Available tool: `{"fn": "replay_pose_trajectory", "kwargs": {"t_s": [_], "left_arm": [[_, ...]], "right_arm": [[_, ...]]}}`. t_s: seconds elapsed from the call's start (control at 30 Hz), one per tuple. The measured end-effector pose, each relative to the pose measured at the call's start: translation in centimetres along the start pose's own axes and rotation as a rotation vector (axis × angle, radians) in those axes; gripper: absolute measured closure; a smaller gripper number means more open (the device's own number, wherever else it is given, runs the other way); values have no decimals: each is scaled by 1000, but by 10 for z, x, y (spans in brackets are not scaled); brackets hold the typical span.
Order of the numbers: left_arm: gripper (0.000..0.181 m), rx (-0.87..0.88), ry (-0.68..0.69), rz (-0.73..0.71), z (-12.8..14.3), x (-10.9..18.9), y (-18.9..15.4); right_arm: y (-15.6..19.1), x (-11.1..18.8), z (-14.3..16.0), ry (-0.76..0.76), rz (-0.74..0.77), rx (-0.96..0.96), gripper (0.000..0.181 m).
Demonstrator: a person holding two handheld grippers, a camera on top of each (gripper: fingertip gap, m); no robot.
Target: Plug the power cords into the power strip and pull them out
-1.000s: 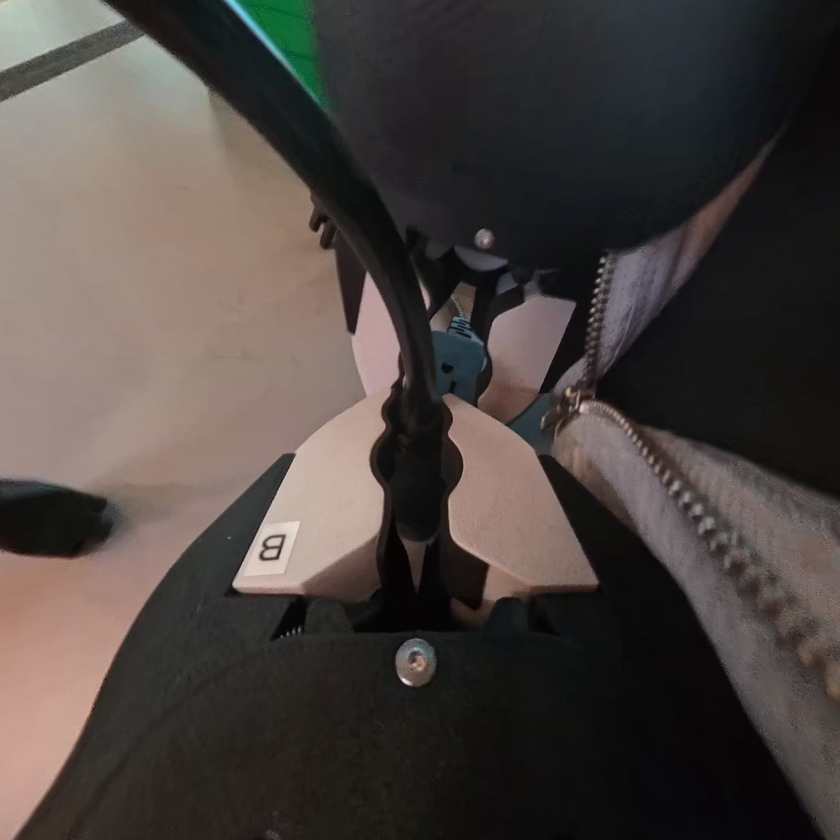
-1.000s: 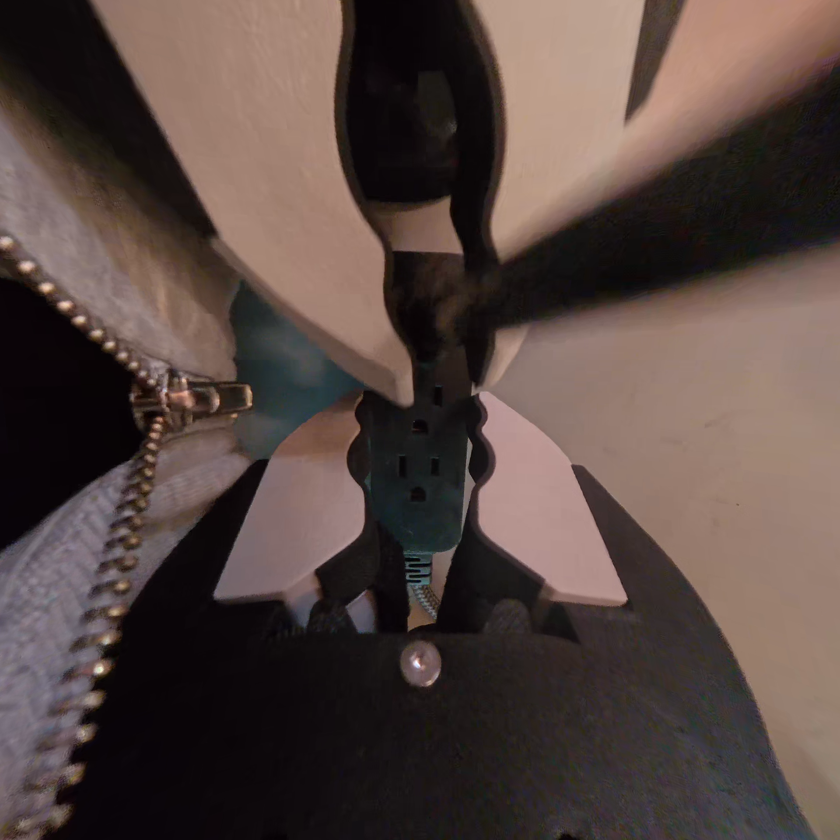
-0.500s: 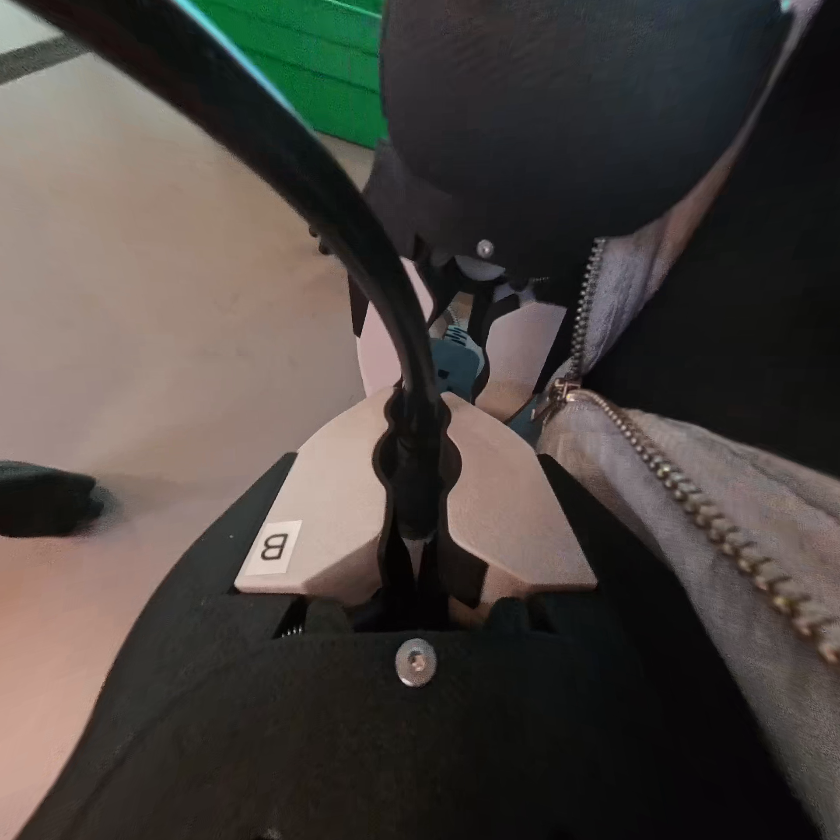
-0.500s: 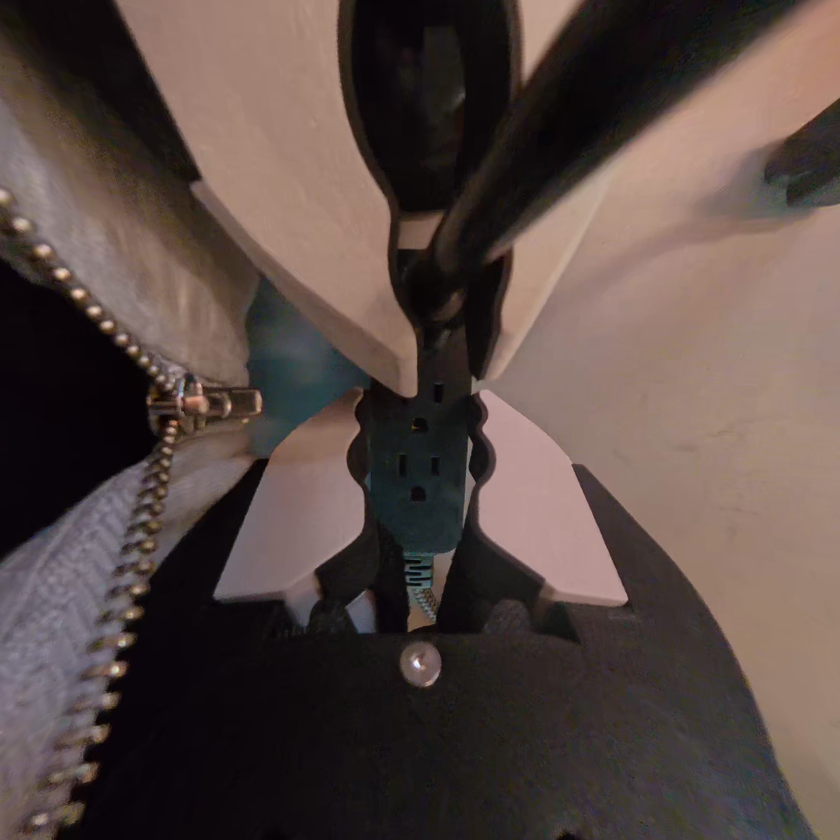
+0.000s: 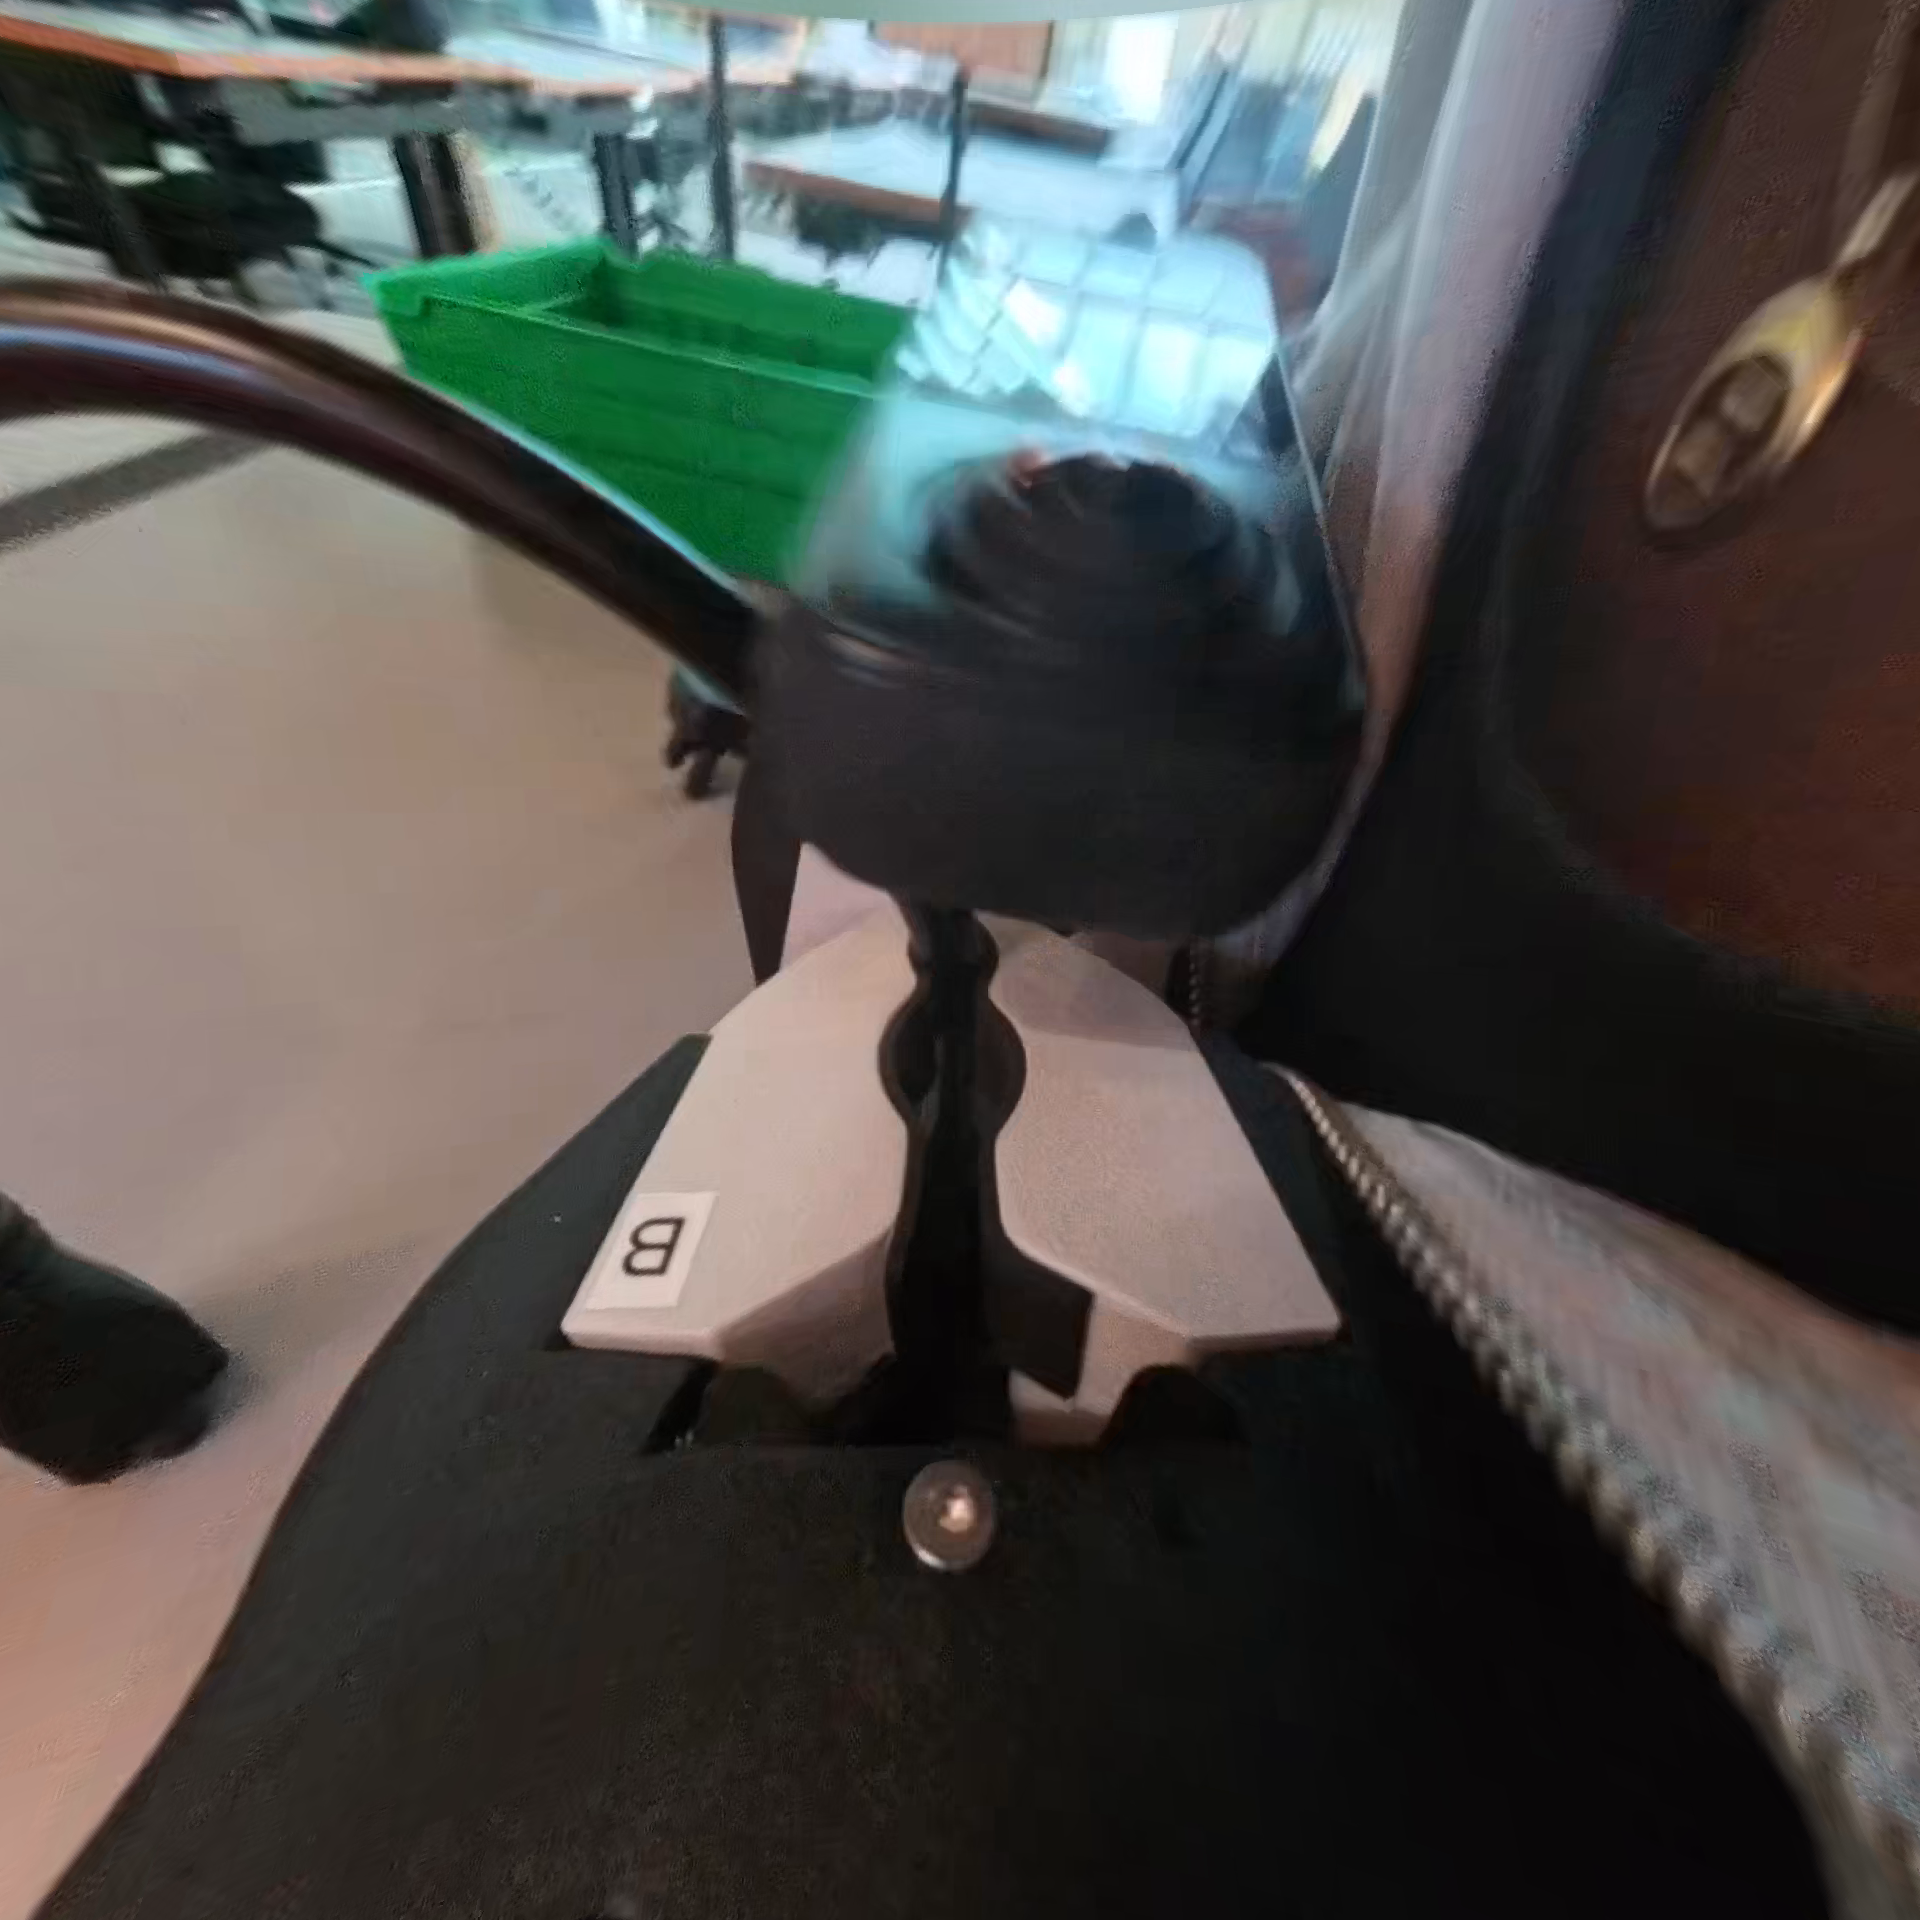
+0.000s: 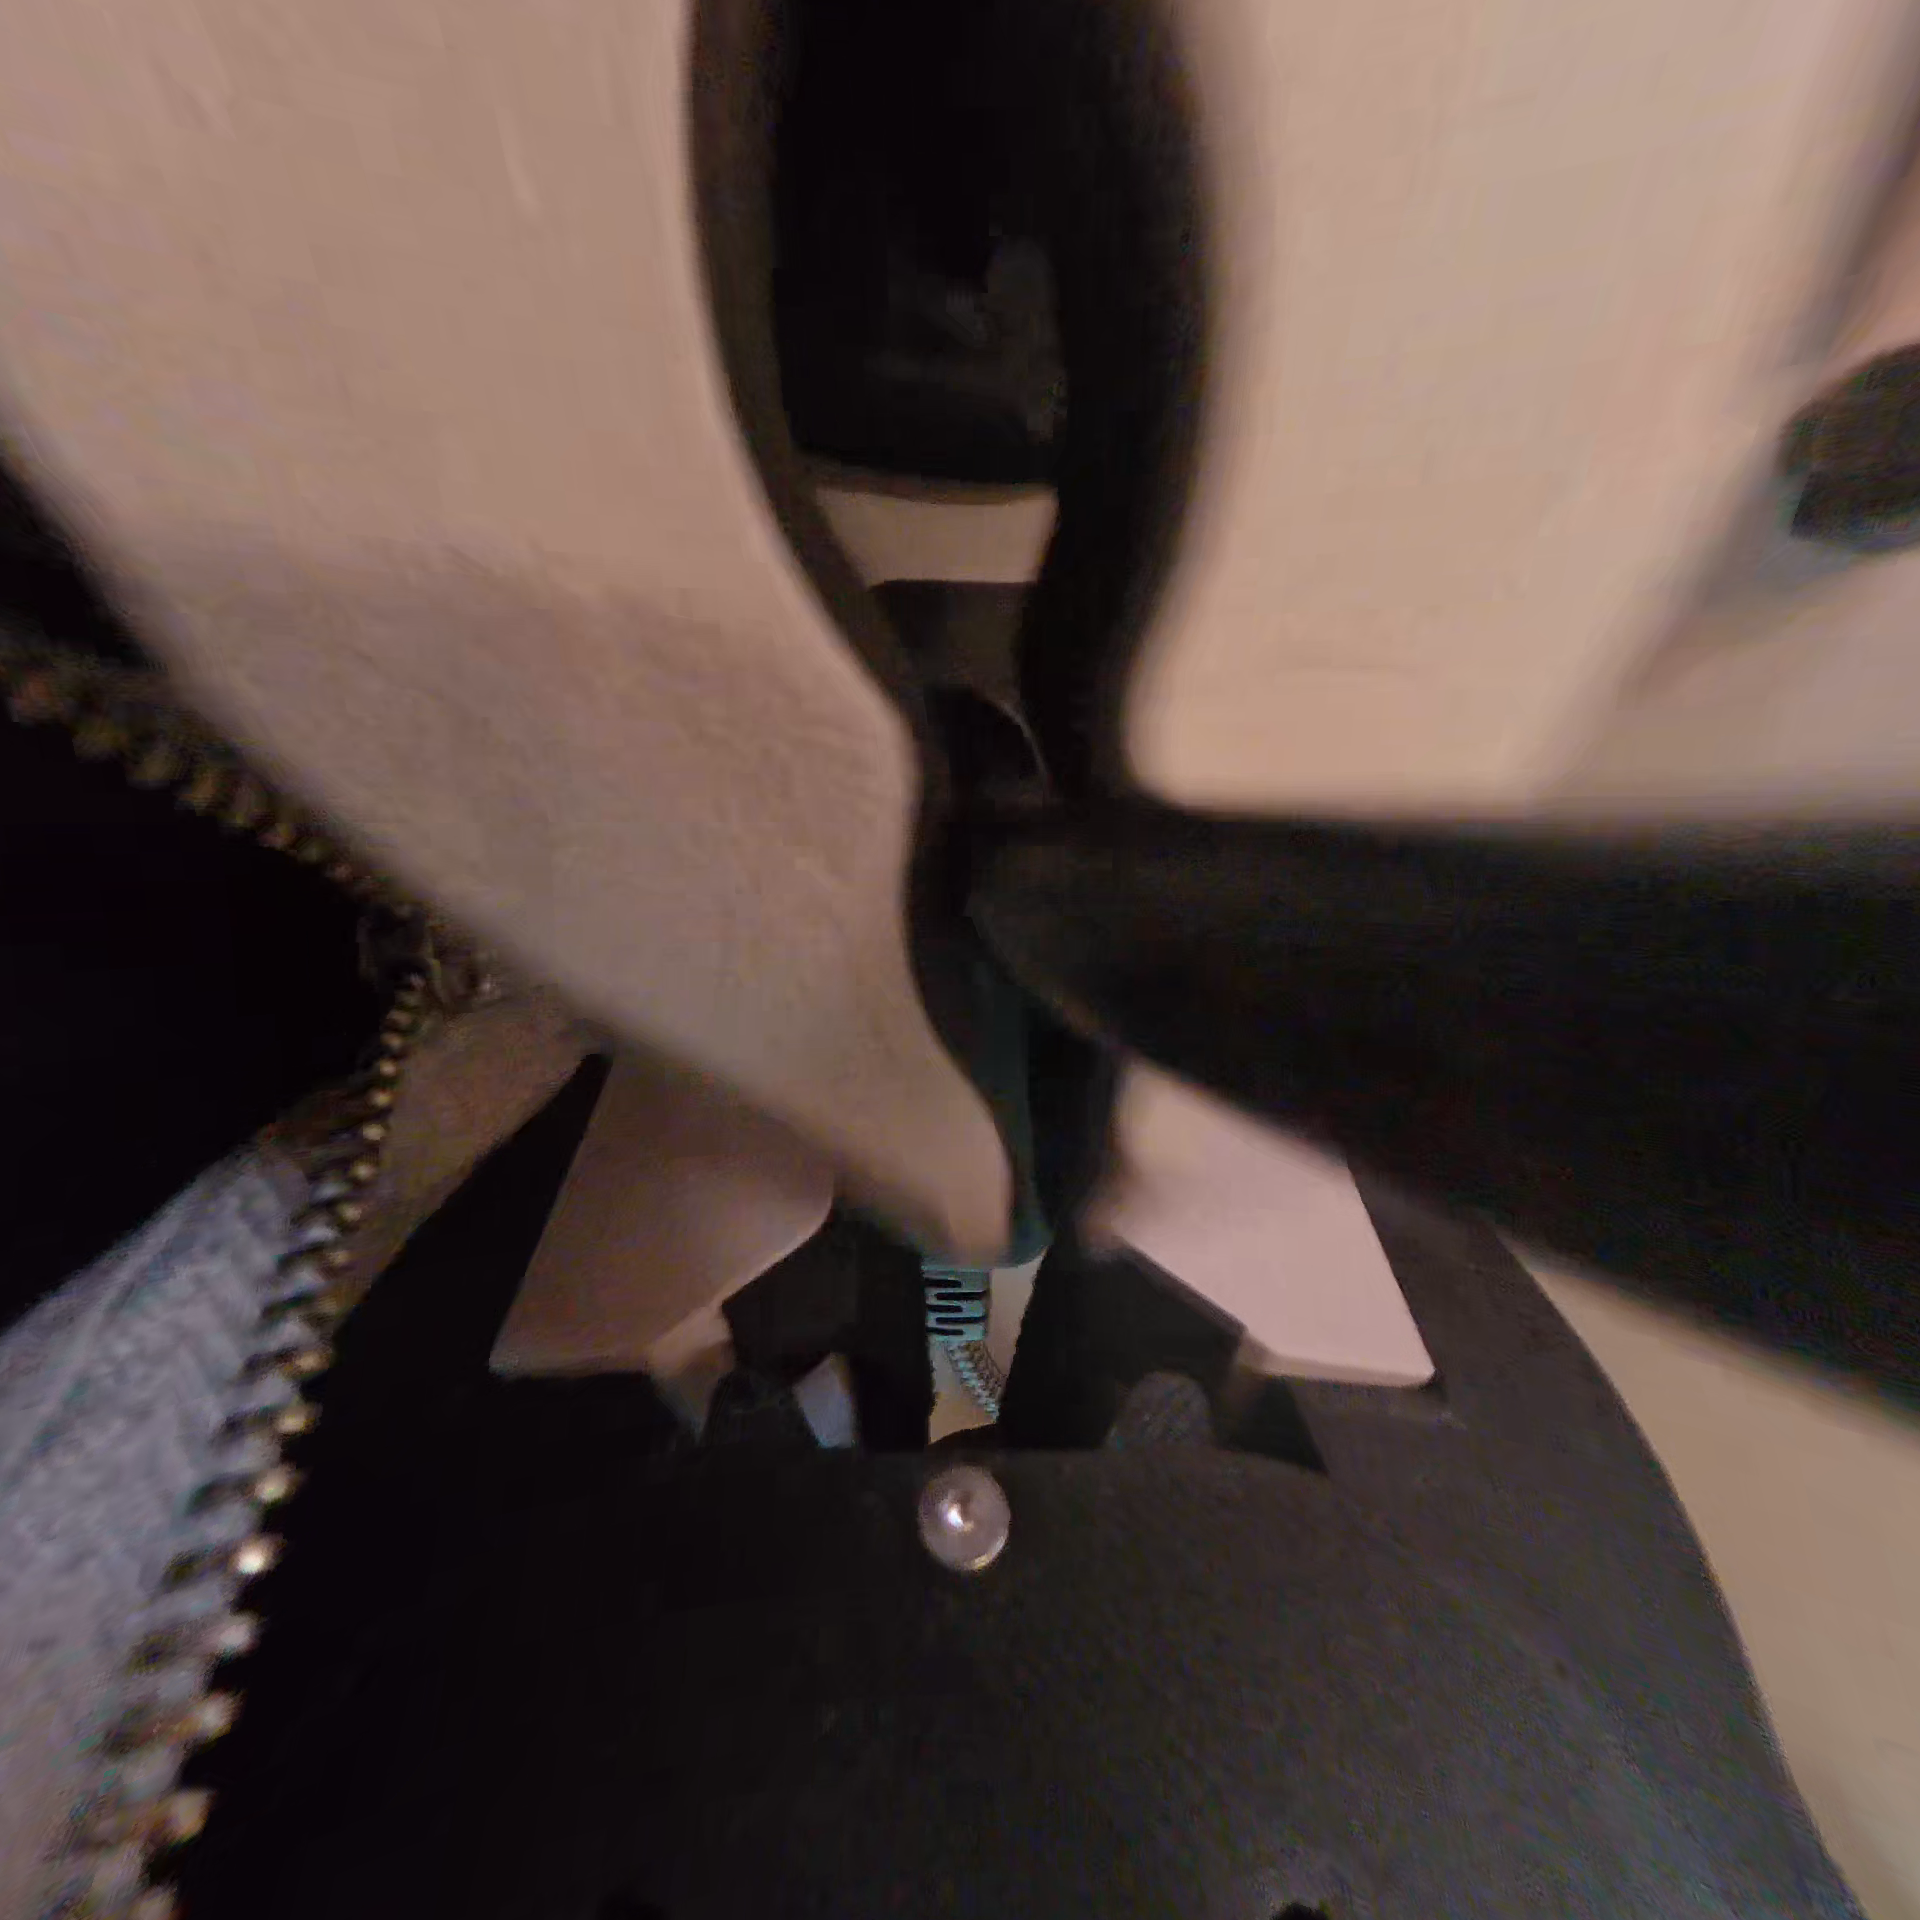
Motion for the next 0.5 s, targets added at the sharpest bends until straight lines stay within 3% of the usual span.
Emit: {"fn": "replay_pose_trajectory", "kwargs": {"t_s": [0.07, 0.2, 0.33, 0.4, 0.5], "left_arm": [[181, 76, 5, 4, 1, 7, 10], [176, -27, 59, -26, 6, 18, 11], [156, -77, 140, -24, 22, 35, 14], [142, -101, 157, -28, 31, 31, 12], [142, -231, 320, -73, 54, 17, 16]], "right_arm": [[-2, 0, 1, -24, -11, -33, 139], [-4, -1, -3, -58, -9, -31, 138], [-4, -1, -3, -64, -5, -25, 138], [-4, -1, -3, -66, -3, -23, 138], [-4, -1, -3, -74, -1, -30, 138]]}}
Point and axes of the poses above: each gripper's, where its closed fingertips meet, x back along the fingers, z out of its underside, y = z × x across the jaws, the point moved 2 cm from there along x, back along the fingers, and after that the axes turned 2 degrees about -z, right-handed, at the moved point
